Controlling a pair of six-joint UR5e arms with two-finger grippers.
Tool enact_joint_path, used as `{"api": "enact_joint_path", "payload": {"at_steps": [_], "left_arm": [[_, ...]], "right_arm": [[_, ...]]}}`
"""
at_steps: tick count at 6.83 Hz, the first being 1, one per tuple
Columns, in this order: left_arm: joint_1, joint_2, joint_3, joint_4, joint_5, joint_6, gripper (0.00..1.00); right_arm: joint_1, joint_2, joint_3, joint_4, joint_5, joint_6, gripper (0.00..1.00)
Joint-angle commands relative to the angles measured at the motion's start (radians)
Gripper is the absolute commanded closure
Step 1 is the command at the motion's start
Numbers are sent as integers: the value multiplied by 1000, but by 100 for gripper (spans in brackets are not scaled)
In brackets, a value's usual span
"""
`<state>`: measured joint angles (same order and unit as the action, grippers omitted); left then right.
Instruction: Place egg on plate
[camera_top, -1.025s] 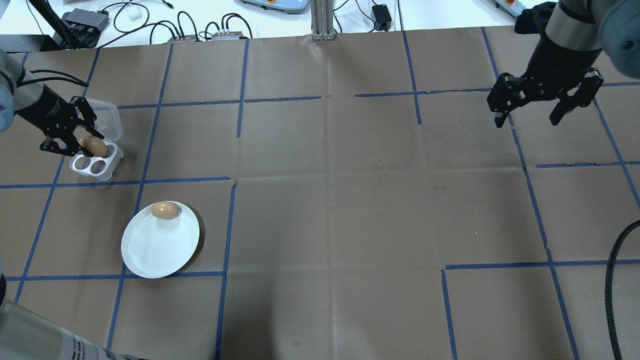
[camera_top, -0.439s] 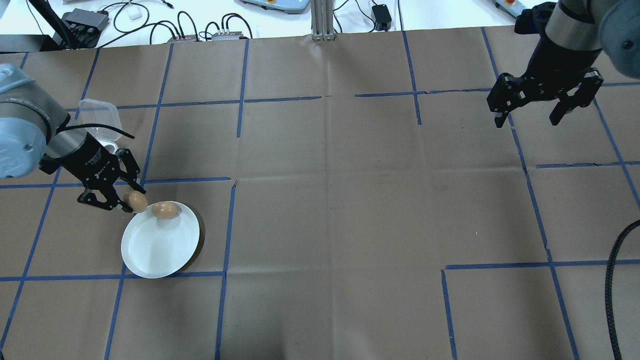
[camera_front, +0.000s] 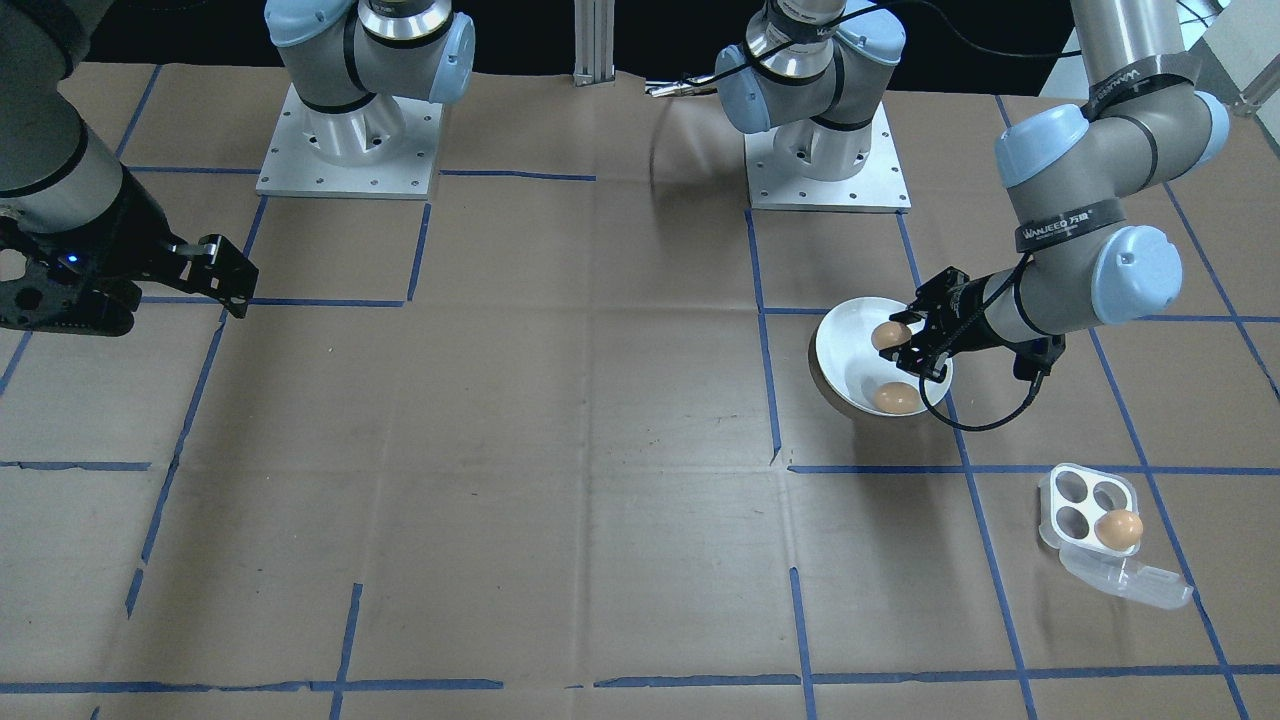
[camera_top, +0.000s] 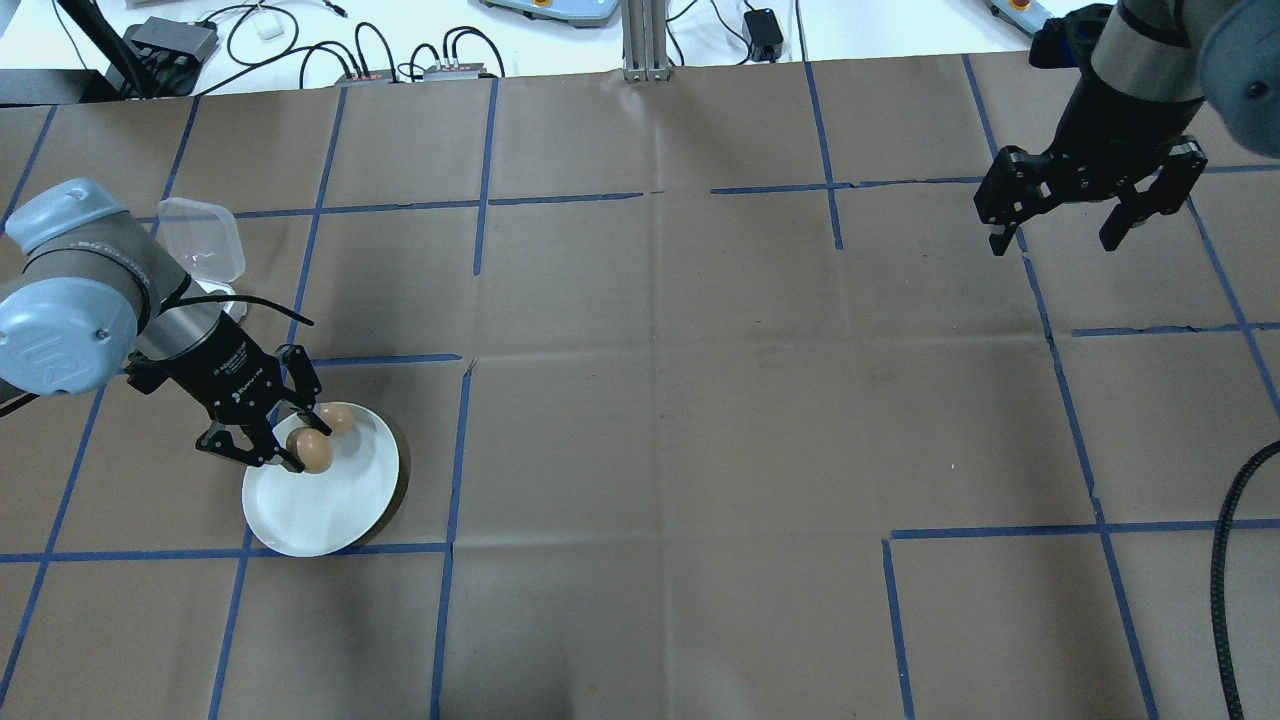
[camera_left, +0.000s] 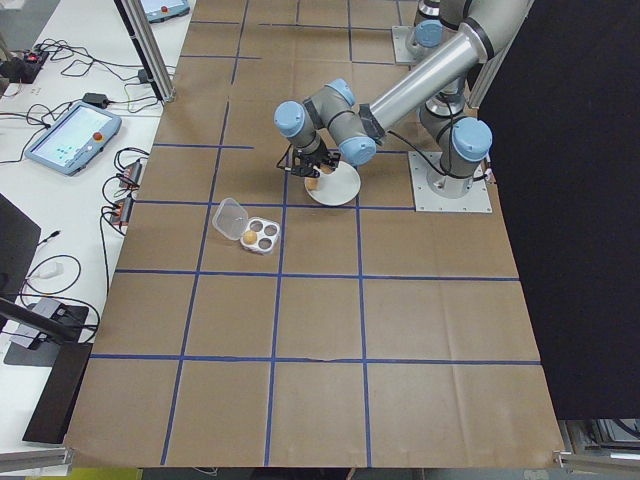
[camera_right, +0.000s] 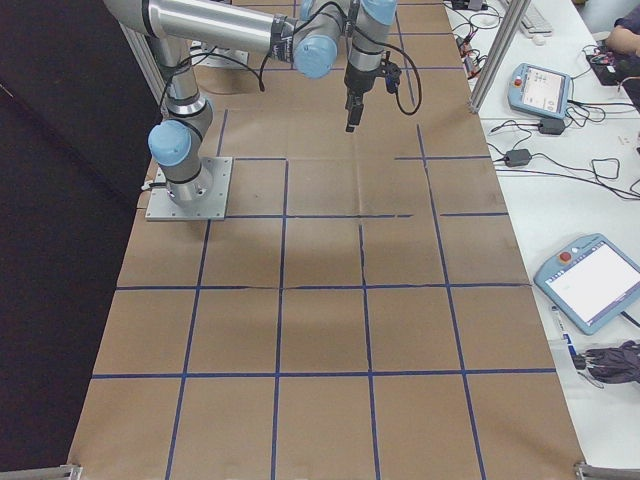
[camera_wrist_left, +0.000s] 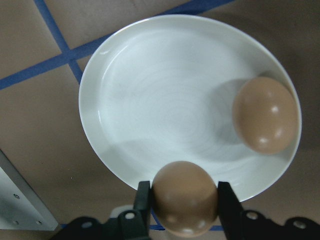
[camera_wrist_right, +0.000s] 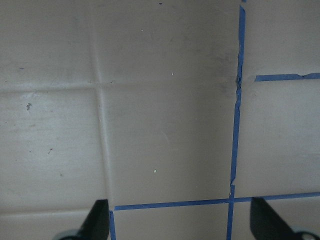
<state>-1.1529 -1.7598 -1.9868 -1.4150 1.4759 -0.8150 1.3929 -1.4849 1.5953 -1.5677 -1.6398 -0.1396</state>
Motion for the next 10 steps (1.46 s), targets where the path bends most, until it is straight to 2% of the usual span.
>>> {"api": "enact_joint_path", "payload": {"at_steps": [1, 3, 5, 6, 7, 8, 10], "left_arm": [[-1, -4, -1, -10, 3, 32, 0], [8, -6, 16, -18, 3, 43, 0], [18, -47, 138, -7, 32, 139, 0], [21, -91, 214, -7, 49, 283, 0], [42, -139, 274, 5, 173, 425, 0], [53, -167, 324, 54, 196, 577, 0], [85, -216, 370, 149, 193, 945, 0]], "right_arm": [[0, 0, 0, 0, 0, 0, 0], [0, 0, 0, 0, 0, 0, 0], [0, 0, 0, 0, 0, 0, 0], [0, 0, 0, 0, 0, 0, 0], [0, 0, 0, 0, 0, 0, 0], [0, 0, 0, 0, 0, 0, 0], [0, 0, 0, 0, 0, 0, 0]]}}
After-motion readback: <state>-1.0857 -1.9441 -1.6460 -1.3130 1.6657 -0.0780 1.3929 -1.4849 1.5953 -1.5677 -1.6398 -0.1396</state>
